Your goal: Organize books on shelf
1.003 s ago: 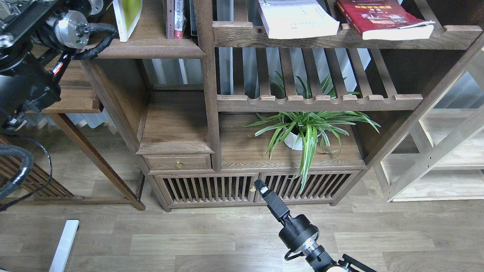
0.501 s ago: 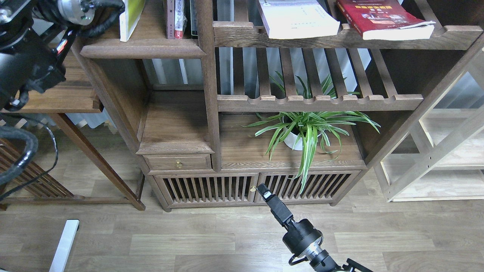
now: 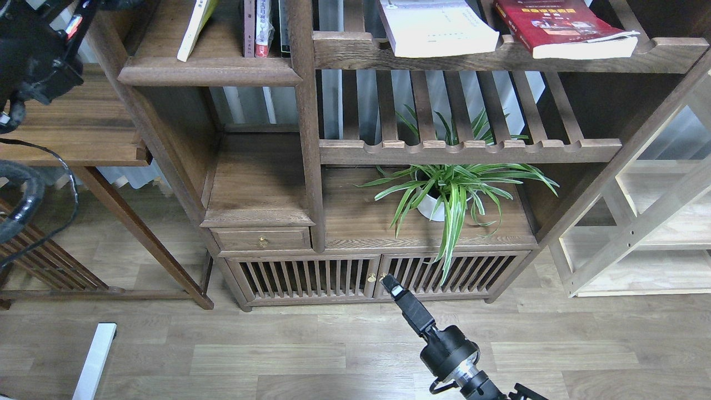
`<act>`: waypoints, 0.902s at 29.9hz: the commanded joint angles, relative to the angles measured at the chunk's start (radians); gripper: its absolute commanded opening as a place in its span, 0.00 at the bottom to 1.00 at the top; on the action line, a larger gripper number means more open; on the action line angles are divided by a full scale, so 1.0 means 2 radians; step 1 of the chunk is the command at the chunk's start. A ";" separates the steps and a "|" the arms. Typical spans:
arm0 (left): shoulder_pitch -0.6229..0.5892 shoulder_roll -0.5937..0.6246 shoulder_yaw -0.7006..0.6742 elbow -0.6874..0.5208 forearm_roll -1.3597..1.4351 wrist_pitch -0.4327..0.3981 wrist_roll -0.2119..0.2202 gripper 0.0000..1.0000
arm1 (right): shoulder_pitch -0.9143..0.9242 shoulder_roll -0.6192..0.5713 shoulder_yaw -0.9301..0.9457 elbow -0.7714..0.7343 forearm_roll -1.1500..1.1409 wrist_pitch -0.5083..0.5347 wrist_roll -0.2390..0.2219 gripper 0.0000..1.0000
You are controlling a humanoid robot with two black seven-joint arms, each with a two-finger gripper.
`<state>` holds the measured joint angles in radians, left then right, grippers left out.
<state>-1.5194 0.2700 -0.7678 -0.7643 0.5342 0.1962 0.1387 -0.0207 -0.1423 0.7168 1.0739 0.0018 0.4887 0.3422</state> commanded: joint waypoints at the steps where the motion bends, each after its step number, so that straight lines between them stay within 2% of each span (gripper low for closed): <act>1: 0.003 0.008 0.002 -0.011 0.000 -0.001 -0.002 0.38 | 0.000 -0.002 0.007 -0.001 0.001 0.000 0.001 0.98; 5: 0.011 0.034 0.007 -0.021 -0.002 -0.001 -0.014 0.55 | 0.002 -0.002 0.033 -0.003 -0.002 0.000 0.000 0.98; 9: 0.013 0.040 0.000 -0.026 -0.006 -0.005 -0.029 0.63 | 0.010 0.000 0.046 -0.005 -0.002 0.000 0.000 0.98; 13: 0.015 0.048 -0.003 -0.033 -0.026 -0.031 -0.052 0.73 | 0.026 0.001 0.073 -0.005 -0.002 0.000 0.000 0.98; 19: 0.020 0.053 -0.003 -0.046 -0.083 -0.080 -0.065 0.77 | 0.032 -0.003 0.136 -0.002 0.002 0.000 0.000 0.98; 27: 0.027 0.085 -0.024 -0.053 -0.094 -0.141 -0.084 0.88 | 0.030 -0.020 0.172 0.020 0.025 0.000 0.001 0.98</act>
<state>-1.4744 0.4117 -0.7994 -0.8593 0.3559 -0.0419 -0.0182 0.0387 -0.1830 1.0342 1.0949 0.0455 0.4887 0.3431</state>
